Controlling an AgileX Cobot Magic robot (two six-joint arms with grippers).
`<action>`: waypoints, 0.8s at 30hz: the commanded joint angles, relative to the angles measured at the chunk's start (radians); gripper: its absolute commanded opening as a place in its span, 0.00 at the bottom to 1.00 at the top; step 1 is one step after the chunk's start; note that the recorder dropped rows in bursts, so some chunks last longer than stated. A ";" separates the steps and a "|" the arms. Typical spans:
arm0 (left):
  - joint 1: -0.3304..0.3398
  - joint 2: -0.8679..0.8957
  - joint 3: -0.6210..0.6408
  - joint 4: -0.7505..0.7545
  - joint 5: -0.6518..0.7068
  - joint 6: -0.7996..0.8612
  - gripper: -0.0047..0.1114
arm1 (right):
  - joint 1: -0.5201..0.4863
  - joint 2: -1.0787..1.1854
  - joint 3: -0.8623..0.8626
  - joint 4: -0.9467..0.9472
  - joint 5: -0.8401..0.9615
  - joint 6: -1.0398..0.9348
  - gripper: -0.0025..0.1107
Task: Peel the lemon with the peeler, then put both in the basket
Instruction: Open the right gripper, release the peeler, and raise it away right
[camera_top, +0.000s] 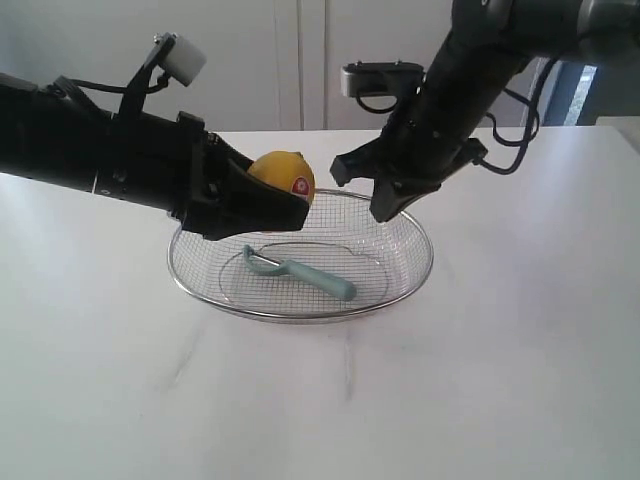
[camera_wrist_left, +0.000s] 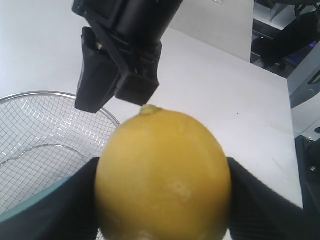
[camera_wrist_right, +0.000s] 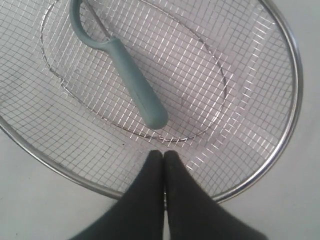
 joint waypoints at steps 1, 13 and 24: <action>-0.007 -0.004 0.007 -0.028 0.014 0.002 0.04 | -0.061 -0.029 -0.008 -0.005 0.034 0.058 0.02; -0.007 -0.004 0.007 -0.028 0.016 0.002 0.04 | -0.218 -0.081 -0.002 -0.030 0.077 0.191 0.02; -0.007 -0.004 0.007 -0.028 0.018 0.002 0.04 | -0.308 -0.106 0.048 -0.118 0.074 0.243 0.02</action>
